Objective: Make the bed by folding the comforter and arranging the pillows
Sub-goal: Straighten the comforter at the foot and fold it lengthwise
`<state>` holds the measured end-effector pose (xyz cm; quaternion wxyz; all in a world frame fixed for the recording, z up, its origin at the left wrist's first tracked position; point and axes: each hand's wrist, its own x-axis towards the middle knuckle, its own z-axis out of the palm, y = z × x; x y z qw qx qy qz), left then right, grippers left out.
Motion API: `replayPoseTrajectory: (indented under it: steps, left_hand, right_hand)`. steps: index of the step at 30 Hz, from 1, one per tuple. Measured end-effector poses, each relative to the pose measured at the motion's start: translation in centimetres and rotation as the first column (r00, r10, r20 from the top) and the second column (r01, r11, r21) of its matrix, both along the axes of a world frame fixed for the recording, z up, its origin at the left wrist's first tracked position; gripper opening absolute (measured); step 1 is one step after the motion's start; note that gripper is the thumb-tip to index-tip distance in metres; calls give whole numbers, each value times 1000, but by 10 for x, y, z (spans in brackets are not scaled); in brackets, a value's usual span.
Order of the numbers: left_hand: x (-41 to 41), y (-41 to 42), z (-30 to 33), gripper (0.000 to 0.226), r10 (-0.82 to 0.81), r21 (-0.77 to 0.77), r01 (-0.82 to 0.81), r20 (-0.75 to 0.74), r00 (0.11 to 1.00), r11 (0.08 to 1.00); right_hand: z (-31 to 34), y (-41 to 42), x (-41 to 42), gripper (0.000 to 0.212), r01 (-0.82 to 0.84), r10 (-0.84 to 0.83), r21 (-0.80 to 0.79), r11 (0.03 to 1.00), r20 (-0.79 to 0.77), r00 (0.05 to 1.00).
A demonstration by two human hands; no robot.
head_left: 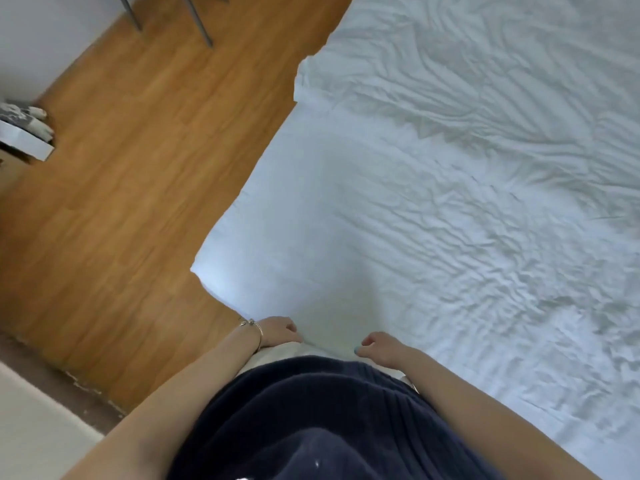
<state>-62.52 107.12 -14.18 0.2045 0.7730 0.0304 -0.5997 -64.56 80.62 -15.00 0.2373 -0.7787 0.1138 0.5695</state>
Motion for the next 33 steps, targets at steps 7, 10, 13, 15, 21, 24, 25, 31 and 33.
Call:
replayPoseTrajectory:
  steps: [7,10,13,15,21,24,25,31,33]
  left_hand:
    - [67,132,-11,49,-100,5,100,35,994,995]
    - [72,164,-14,48,-56,-41,56,18,998,998]
    - [75,178,-12,47,11,-120,-7,36,999,993]
    - [80,190,-8,44,-56,-146,58,18,998,988]
    - [90,268,19,18,-39,11,38,92,995,999]
    - [93,311,29,19,203,15,-207,140,969,978]
    - [95,323,28,18,231,3,-234,144,962,972]
    - [135,387,13,52,295,-77,-286,163,941,955]
    - [164,428,3,57,235,-80,-223,200,951,972]
  right_hand:
    - [11,147,1,53,-139,130,-176,975,-59,990]
    - [30,199,1,50,103,-107,-55,993,-75,991]
    - [42,227,9,53,398,-398,-31,917,14,917]
    - [43,243,18,54,461,-459,-13,887,54,887]
    - [25,296,67,54,284,-284,66,957,-7,959]
    - [22,333,107,51,206,-209,79,975,31,978]
    - [19,350,117,53,173,-176,71,982,52,983]
    - [2,452,145,62,153,-154,90,984,5,988]
    - [0,488,171,56,165,-165,83,983,-10,986]
